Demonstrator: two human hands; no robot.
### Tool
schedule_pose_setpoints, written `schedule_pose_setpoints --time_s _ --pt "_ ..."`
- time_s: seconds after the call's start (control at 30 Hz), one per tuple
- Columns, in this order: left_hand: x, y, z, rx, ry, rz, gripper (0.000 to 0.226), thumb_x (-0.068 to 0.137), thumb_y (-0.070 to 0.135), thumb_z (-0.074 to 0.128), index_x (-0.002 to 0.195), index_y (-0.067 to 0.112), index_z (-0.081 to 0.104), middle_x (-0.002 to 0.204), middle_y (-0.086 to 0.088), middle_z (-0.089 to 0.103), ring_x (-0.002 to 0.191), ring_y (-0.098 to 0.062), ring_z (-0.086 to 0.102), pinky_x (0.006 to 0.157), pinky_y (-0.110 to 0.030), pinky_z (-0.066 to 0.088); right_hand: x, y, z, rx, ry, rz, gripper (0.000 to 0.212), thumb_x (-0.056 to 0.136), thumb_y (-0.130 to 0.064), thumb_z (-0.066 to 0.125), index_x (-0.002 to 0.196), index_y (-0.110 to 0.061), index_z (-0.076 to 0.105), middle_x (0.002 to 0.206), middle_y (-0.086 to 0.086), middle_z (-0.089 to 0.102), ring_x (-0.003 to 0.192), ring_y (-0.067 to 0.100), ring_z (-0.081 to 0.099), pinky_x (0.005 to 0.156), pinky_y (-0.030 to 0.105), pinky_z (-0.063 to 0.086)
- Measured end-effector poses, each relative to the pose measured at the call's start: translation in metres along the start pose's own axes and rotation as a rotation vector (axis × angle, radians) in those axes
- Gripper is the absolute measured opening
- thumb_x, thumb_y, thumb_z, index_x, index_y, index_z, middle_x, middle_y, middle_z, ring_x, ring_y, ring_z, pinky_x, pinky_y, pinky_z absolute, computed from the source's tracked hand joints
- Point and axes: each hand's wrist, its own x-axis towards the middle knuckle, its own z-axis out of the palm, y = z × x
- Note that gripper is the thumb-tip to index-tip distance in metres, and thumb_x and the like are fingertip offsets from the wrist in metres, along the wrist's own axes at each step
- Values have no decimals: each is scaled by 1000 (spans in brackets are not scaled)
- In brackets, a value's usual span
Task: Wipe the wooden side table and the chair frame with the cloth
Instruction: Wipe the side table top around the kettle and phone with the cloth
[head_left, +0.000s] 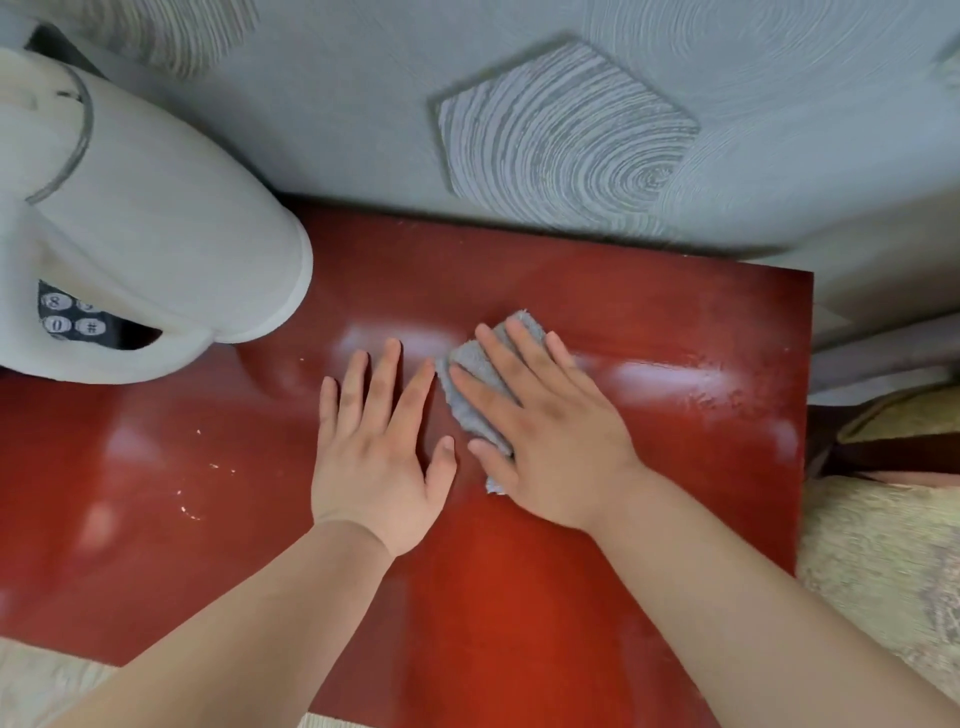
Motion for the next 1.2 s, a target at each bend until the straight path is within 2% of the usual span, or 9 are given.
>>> schedule_pose_setpoints --time_s 0.07,0.17,0.23,0.47,0.7,0.83,1.0,1.1,1.2 --pt "1 1 0 -10 3 -1 74 95 54 36 164 28 29 175 -7 15 161 -34 9 130 -56 8 12 21 -3 -26 31 80 67 100 -54 46 161 -28 35 170 12 25 159 35 17 128 56 13" --pt "1 1 0 -8 -15 -2 74 96 55 33 165 30 23 176 -6 12 162 -33 6 130 -56 7 46 48 -16 -17 7 358 69 102 -61 29 164 -30 24 174 10 11 160 34 3 130 53 2" --pt "1 1 0 -10 -16 -7 75 97 56 32 165 28 20 176 -5 10 162 -31 4 131 -55 6 63 42 -16 -15 4 454 72 101 -63 23 165 -30 19 174 11 6 160 35 -2 129 53 0" --pt "1 -1 2 -24 -9 -15 80 100 58 30 165 13 19 176 -4 13 163 -27 0 131 -53 6 43 -23 3 -5 0 50 67 104 -53 31 164 -26 24 173 13 16 161 33 7 129 53 10" --pt "0 0 1 -47 -6 -12 84 95 59 32 166 14 22 176 -4 9 163 -27 3 131 -52 5 12 -28 8 83 100 274 70 96 -42 45 161 -18 34 170 24 14 159 42 3 128 59 10" --pt "1 -1 1 -71 11 -12 84 95 60 30 166 15 20 176 -3 7 163 -27 0 131 -52 2 14 -32 10 92 126 272 67 92 -39 48 154 -16 47 165 24 28 158 45 9 127 63 12" --pt "-3 -6 0 -170 27 19 81 95 57 35 165 17 26 176 -3 9 163 -24 2 131 -47 -2 -1 -52 10 -119 -14 368 63 104 -49 28 164 -29 24 173 12 13 158 46 -3 126 64 3" --pt "-11 -32 -4 -268 86 27 72 94 52 42 158 17 40 173 -4 25 161 -25 17 132 -44 6 8 -50 5 -69 -45 417 67 102 -53 25 165 -29 22 174 9 8 158 45 -4 127 61 9" --pt "-14 -88 -8 -193 134 -86 68 94 51 46 155 21 44 170 -5 31 159 -27 22 131 -49 9 44 -42 -2 -2 -54 466 75 94 -58 23 165 -33 17 175 6 5 159 42 -7 128 58 6"
